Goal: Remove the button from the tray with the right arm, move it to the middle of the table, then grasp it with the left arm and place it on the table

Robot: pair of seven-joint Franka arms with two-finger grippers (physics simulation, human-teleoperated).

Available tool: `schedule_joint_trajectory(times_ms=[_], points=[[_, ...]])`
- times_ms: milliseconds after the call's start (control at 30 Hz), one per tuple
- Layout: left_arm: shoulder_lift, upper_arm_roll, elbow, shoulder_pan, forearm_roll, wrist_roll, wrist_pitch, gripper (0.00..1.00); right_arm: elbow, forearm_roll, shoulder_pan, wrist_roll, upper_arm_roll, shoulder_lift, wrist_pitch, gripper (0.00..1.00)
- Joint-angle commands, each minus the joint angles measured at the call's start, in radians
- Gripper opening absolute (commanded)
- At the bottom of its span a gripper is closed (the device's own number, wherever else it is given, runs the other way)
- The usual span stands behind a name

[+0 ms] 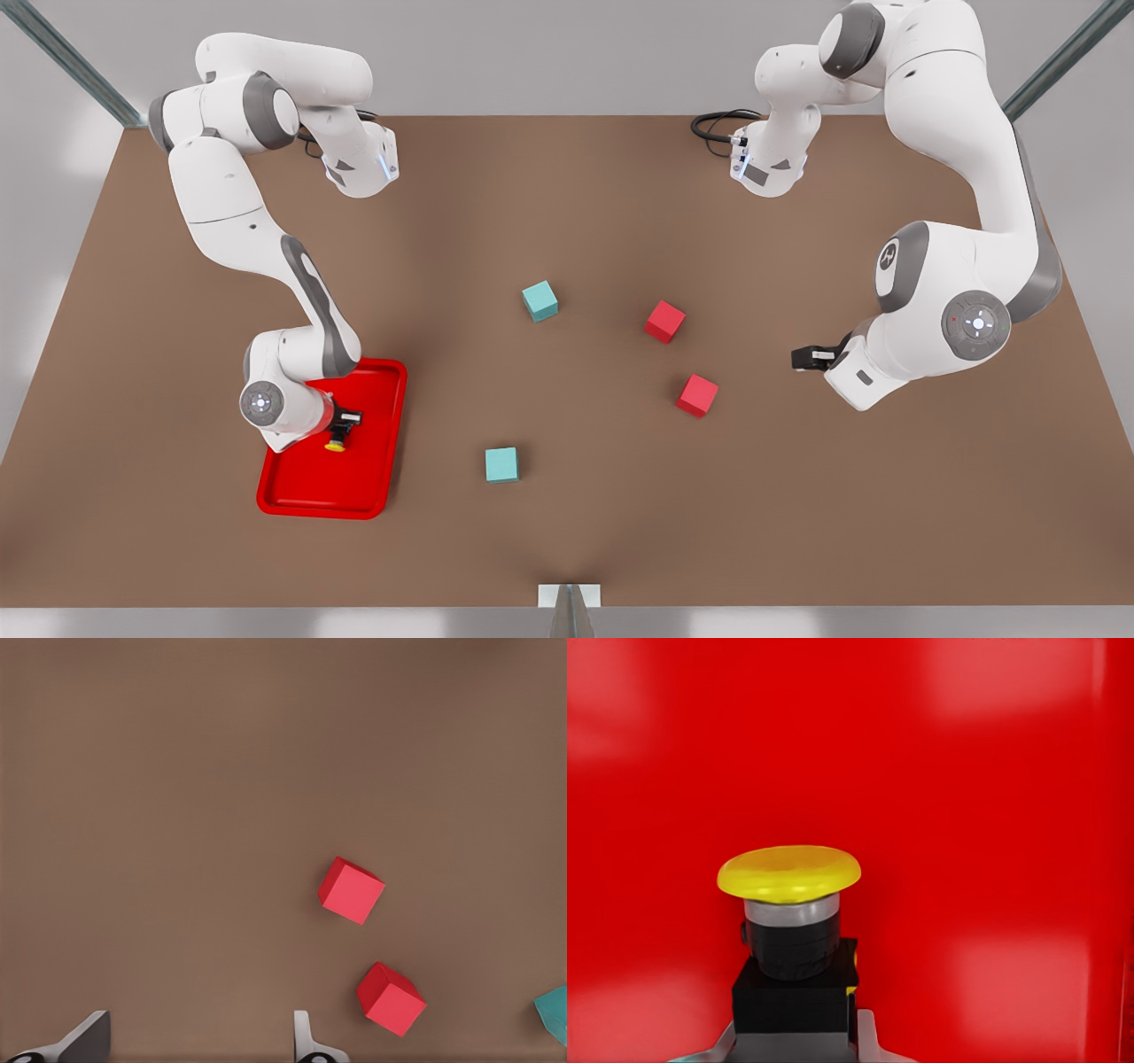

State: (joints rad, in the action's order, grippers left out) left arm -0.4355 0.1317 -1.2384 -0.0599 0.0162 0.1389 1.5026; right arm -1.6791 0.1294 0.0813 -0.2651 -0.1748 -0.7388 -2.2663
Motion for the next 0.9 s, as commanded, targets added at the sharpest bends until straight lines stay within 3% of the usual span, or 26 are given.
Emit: schedule_joint_trajectory(times_ms=[0, 67, 133, 333, 467, 500, 600, 667, 733, 867], points=[[0.001, 0.000, 0.000, 0.000, 0.001, 0.002, -0.002, 1.00, 0.001, 0.002, 0.000, -0.014, 0.000, 0.001, -0.002, 0.44], [0.004, 0.000, 0.000, 0.000, 0.001, 0.002, -0.004, 1.00, 0.001, 0.001, 0.002, -0.016, 0.000, 0.007, -0.002, 0.43], [0.008, 0.000, 0.000, 0.000, 0.001, 0.002, -0.008, 1.00, 0.001, -0.001, 0.000, -0.039, 0.000, 0.010, 0.001, 0.35], [0.018, 0.000, 0.002, 0.005, 0.001, -0.002, -0.016, 1.00, 0.010, -0.014, -0.015, -0.062, -0.026, 0.079, 0.103, 0.35], [0.020, 0.000, -0.001, 0.008, 0.001, -0.002, -0.024, 1.00, 0.176, -0.097, -0.147, -0.155, -0.029, 0.053, 0.235, 0.35], [0.020, 0.000, 0.000, 0.011, 0.001, -0.002, -0.025, 1.00, 0.210, -0.151, -0.228, -0.171, 0.035, 0.044, 0.249, 0.35], [0.020, 0.000, -0.001, 0.017, 0.002, -0.004, -0.028, 1.00, 0.257, -0.435, -0.641, -0.177, 0.369, 0.025, 0.281, 0.35], [0.020, 0.000, -0.001, 0.018, 0.002, -0.004, -0.033, 1.00, 0.274, -0.574, -0.862, -0.221, 0.512, 0.009, 0.318, 0.35], [0.020, 0.000, -0.001, 0.018, 0.002, -0.004, -0.032, 1.00, 0.326, -0.659, -0.986, -0.299, 0.577, -0.028, 0.344, 0.36], [0.020, 0.000, -0.001, 0.018, 0.002, -0.004, -0.032, 1.00, 0.562, -0.729, -1.022, -0.430, 0.572, -0.201, 0.376, 0.36]])
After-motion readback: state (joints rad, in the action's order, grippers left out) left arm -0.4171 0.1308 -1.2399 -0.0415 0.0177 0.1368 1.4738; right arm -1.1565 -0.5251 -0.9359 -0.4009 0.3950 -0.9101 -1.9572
